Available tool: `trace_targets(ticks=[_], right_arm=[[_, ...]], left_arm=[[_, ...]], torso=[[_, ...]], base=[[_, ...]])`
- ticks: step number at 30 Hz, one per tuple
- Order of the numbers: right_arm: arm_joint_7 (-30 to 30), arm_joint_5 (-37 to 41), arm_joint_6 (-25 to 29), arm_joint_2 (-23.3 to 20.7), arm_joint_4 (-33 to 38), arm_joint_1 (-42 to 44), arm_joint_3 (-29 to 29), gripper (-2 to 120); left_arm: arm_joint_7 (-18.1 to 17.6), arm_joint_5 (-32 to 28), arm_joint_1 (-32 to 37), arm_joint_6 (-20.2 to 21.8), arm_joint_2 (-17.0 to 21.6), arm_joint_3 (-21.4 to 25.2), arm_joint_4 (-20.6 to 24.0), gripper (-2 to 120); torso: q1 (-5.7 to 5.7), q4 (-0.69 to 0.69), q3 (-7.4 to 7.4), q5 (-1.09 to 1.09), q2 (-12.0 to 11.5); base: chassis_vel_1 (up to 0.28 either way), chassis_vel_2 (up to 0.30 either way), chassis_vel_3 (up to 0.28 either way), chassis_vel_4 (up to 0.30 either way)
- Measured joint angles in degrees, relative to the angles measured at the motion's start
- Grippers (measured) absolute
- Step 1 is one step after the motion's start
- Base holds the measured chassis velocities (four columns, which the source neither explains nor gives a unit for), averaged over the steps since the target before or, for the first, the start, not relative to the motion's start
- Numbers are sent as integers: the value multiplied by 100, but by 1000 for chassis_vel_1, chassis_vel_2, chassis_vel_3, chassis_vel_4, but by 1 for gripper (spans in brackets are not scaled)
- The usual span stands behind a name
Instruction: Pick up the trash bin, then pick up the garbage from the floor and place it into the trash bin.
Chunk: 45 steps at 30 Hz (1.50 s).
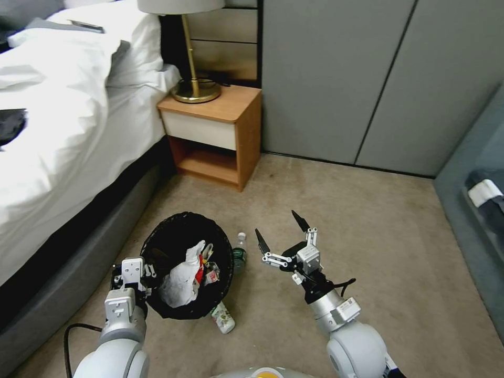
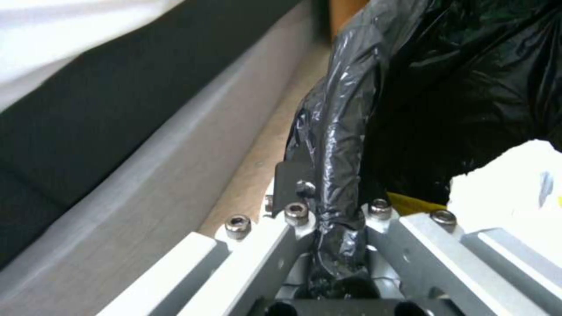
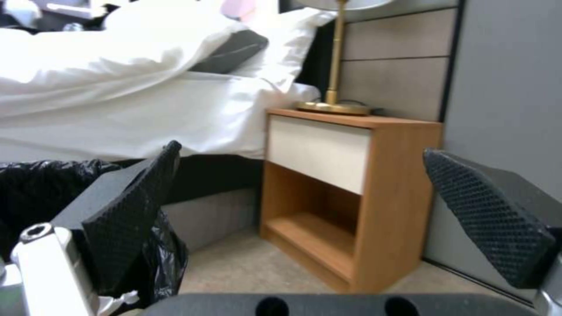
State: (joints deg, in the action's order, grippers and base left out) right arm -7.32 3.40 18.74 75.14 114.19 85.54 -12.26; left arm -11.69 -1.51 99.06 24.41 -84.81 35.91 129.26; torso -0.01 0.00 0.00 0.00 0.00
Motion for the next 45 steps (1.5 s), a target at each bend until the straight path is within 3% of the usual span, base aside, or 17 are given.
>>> trace_targets(ticks=[15, 21, 24, 27, 28, 29, 30, 32, 38, 40, 45], right_arm=[[-41, 122, -3, -56, -102, -191, 30, 100], [307, 249, -364, -70, -267, -469, 147, 100], [669, 421, -802, -51, -369, -679, 262, 100], [1314, 807, -1890, -95, -580, -1074, 475, 100], [1314, 807, -1890, -95, -580, -1074, 475, 100], [1452, 999, -2426, -139, -649, -1228, 523, 100], [1452, 999, -2426, -139, -649, -1228, 523, 100], [1592, 1347, -3130, -240, -1000, -1619, 650, 100], [1605, 1710, -3533, -262, -1889, -2219, 879, 100], [1585, 1844, -3651, -148, -2575, -2555, 1029, 100], [1471, 1971, -3763, 61, -3459, -2903, 1143, 100]], left_arm=[[-6, 28, 0, -25, 4, -19, -32, 0], [-6, 57, 20, -32, 9, -32, -32, 0], [-6, 69, 22, -34, 13, -33, -32, 0], [-6, 99, 24, -35, 6, -50, -34, 0], [-6, 99, 24, -35, 6, -50, -34, 0], [-6, 112, 27, -35, 0, -54, -36, 0], [-6, 112, 27, -35, 0, -54, -36, 0], [-6, 122, 36, -35, -8, -54, -50, 0], [-6, 136, 40, -37, -28, -47, -106, 0], [-6, 149, 34, -38, -46, -47, -153, 0], [-6, 173, 34, -39, -66, -46, -186, 0]], torso=[[1, -1, 0, 0, 0], [0, -1, 0, 0, 0], [0, -1, 0, 0, 0], [1, -1, 0, 0, 0], [1, -1, 0, 0, 0], [0, -1, 0, 0, 0], [0, -1, 0, 0, 0], [0, -1, 0, 0, 0], [1, 0, 1, 1, 0], [1, 0, 0, 1, -1], [0, 0, 0, 0, 0]], base=[[80, 81, 76, 80], [0, 0, 0, 0], [0, 0, 0, 0], [0, 0, 0, 0], [0, 0, 0, 0], [0, 0, 0, 0], [0, 0, 0, 0], [0, 0, 0, 0], [0, 0, 0, 0], [0, 0, 0, 0], [0, 0, 0, 0]])
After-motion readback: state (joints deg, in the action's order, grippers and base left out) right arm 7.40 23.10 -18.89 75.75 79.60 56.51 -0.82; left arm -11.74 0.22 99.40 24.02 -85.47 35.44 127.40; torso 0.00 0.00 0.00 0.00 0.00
